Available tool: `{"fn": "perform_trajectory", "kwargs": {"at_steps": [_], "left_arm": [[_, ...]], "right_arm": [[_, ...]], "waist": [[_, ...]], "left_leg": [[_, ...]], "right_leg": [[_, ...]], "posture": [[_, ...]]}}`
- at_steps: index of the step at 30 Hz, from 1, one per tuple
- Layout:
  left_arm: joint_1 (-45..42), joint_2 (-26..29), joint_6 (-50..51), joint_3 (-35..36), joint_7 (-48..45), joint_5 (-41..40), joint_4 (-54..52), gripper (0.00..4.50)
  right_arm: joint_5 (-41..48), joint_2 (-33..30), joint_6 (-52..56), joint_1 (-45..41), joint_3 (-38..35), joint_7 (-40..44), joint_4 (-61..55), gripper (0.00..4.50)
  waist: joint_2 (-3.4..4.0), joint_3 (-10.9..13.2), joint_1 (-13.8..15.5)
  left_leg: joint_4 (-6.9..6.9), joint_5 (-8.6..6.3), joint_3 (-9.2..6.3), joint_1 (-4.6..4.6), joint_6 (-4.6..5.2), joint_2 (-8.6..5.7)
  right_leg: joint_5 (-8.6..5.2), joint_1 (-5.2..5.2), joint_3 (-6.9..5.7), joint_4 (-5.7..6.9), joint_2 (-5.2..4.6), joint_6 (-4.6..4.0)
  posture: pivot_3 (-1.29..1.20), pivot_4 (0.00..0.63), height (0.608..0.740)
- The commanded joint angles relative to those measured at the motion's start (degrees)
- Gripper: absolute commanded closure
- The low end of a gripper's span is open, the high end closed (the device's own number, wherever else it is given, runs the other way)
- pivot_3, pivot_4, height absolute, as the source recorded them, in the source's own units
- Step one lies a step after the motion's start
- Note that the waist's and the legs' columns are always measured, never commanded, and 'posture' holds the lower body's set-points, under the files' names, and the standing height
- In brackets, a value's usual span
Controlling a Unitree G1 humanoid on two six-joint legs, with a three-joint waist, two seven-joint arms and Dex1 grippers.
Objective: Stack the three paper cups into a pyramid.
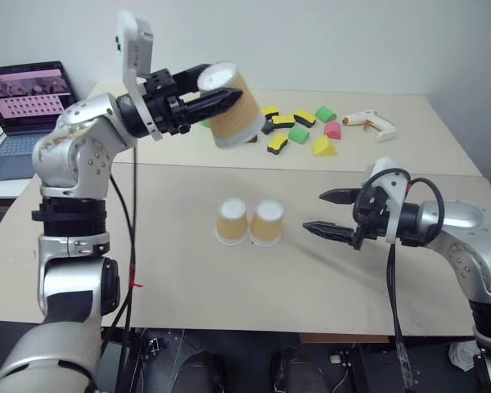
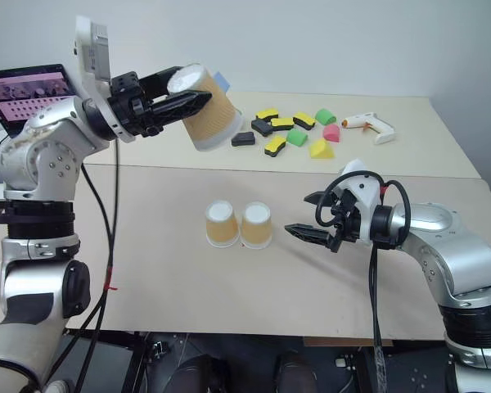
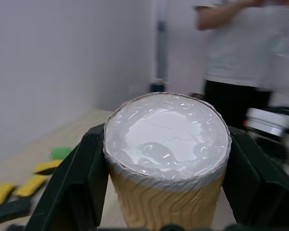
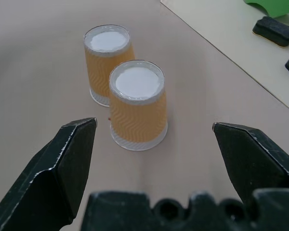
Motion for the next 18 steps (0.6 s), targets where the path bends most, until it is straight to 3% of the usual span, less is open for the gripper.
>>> {"fn": "perform_trajectory", "kwargs": {"at_steps": [1,6,18], "left_arm": [[-3.08,2.63,0.99,-3.57,-8.99,0.50,2.24,1.77],[-5.42,1.46,-7.53,-9.00,-13.41,8.16,9.83,1.77],[-3.17,-2.13,-14.36,-12.20,-16.75,14.18,13.13,1.77]], "right_arm": [[-0.41,-0.41,-1.59,0.76,-2.44,-1.12,-2.04,0.00],[0.51,0.07,-0.99,3.38,-4.60,-3.14,-4.61,0.00],[1.46,-0.53,-0.49,5.43,-6.28,-4.47,-6.02,0.00]], "waist": [[0.00,0.00,-0.01],[0.00,0.00,0.47],[-0.01,0.01,0.27]], "left_leg": [[0.04,0.00,0.01,0.01,0.00,0.00],[0.24,0.00,0.00,-0.01,0.00,0.01],[0.54,-0.01,-0.23,-0.39,0.02,0.04]], "right_leg": [[0.00,-0.01,0.06,0.06,0.00,0.00],[0.00,0.01,0.11,0.16,0.00,0.00],[0.00,-0.12,-0.07,0.23,-0.02,-0.01]], "posture": [[0.00,0.150,0.703],[0.00,0.150,0.703],[0.00,0.150,0.703]]}}
